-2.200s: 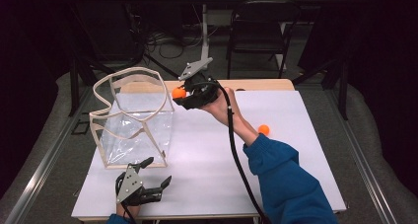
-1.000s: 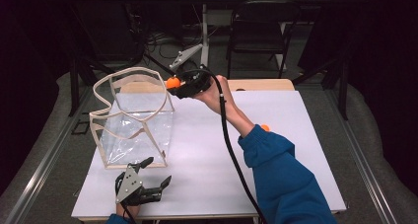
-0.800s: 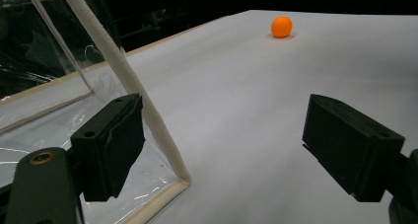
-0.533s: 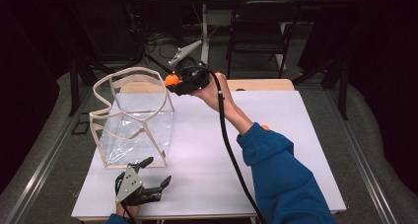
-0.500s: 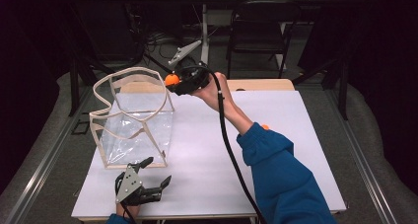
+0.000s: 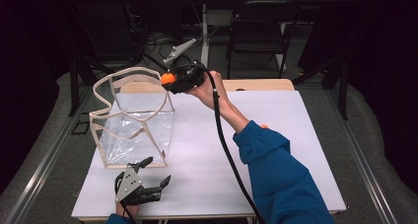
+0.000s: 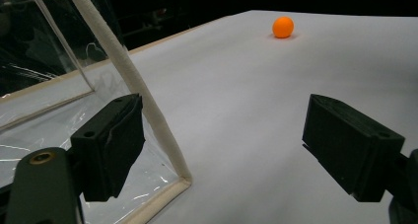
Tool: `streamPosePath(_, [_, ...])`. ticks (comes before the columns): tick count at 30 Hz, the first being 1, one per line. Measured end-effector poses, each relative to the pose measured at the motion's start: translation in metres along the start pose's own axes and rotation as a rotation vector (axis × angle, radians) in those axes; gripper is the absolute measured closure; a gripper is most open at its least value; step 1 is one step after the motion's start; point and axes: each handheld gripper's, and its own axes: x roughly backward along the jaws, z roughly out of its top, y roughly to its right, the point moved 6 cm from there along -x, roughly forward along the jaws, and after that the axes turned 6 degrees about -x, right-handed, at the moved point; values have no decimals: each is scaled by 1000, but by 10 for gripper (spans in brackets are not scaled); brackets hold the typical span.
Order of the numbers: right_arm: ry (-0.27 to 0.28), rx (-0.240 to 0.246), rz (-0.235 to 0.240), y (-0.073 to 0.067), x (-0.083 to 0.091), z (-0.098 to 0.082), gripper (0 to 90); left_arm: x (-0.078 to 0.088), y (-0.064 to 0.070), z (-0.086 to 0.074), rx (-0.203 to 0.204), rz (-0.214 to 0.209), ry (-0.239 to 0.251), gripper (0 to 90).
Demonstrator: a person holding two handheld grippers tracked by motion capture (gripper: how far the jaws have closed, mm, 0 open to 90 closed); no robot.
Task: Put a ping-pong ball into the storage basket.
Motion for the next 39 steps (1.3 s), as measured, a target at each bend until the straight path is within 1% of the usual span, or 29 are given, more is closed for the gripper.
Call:
streamPosePath(8, [8,3,5,-3,-4,4,506,0,0,0,-4,2,1,160])
streamPosePath(21, [22,9,10,-13,-11,11,506,2,-1,1,-4,4,8,160])
streamPosePath(23, [22,7,12,-15,-12,11,506,2,0,1,-4,-1,7,160])
streamPosePath(25, [24,16,12,-17,-13,11,506,2,0,1,-3,-1,7,160])
streamPosePath(28, [24,8,17,-20,-16,11,505,2,0,1,-3,1,8,160])
streamPosePath(31, [27,19,17,-23,-17,12,506,2,0,1,-2,0,9,160])
streamPosePath(33, [30,14,19,-24,-18,13,506,2,0,1,-3,2,9,160])
streamPosePath(36, [25,19,20,-25,-19,13,506,2,0,1,-1,-2,8,160])
streamPosePath(39, [24,11,23,-26,-20,12,505,1,0,1,-1,-1,8,160])
